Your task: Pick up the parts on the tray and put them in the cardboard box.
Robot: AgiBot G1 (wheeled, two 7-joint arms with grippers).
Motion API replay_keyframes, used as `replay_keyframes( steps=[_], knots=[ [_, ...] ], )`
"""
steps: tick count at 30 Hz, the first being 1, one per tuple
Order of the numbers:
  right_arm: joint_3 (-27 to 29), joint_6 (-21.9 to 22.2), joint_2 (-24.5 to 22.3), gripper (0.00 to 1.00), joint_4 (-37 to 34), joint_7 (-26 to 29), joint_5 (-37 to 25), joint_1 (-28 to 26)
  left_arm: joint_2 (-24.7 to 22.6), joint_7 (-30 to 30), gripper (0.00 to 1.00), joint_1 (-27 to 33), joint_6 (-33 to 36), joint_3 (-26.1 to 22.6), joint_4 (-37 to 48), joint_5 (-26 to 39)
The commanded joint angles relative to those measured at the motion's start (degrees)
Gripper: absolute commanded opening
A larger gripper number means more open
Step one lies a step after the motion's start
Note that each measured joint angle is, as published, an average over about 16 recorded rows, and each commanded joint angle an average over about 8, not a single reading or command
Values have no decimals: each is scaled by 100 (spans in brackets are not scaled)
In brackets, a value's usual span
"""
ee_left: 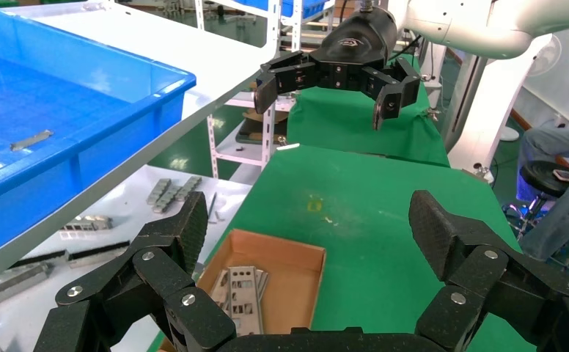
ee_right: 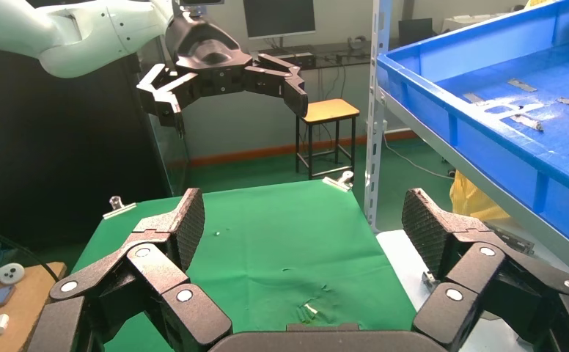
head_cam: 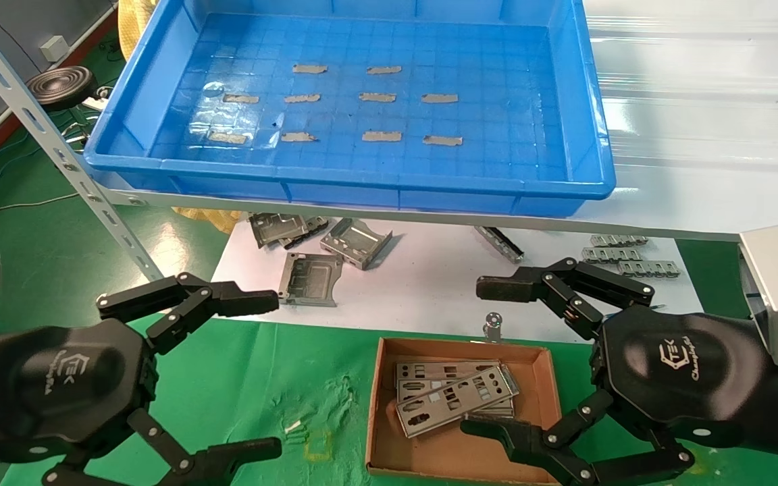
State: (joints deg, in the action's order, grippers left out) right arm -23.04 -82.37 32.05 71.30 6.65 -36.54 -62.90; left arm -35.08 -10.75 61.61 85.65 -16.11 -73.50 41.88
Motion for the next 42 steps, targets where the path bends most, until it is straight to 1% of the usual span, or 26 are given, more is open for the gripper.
replay_keyframes(
  steps=[1, 42],
  knots=[
    [0, 0, 0, 100, 0, 0, 0, 0, 0, 0, 100, 0, 0, 0, 0, 0],
    [0, 0, 0, 100, 0, 0, 0, 0, 0, 0, 100, 0, 0, 0, 0, 0]
  ],
)
